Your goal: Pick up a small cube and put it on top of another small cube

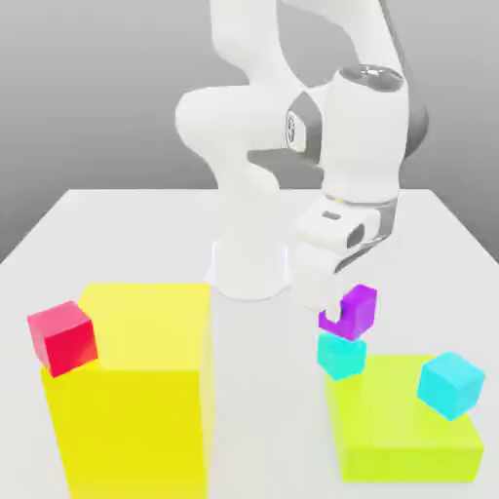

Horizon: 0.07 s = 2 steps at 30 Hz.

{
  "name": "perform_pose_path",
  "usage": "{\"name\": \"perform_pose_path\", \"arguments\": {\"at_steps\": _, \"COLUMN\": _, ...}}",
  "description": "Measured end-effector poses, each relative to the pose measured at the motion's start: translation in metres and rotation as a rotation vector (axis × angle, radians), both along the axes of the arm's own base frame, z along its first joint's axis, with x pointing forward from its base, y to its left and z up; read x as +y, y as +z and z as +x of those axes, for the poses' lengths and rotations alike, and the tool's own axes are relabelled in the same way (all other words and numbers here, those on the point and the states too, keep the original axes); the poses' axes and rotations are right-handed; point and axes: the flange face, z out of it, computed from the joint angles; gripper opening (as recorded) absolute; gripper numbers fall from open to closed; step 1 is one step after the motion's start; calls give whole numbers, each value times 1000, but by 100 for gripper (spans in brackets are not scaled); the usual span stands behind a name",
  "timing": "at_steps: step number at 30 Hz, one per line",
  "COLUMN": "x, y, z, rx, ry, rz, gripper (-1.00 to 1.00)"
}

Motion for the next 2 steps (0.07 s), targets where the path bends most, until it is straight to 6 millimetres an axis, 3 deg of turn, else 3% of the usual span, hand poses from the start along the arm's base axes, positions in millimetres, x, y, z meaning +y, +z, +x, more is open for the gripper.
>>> {"name": "perform_pose_path", "arguments": {"at_steps": 2, "x": 0, "y": 0, "z": 0, "rx": 0, "ry": 0, "rz": 0, "gripper": 100}}
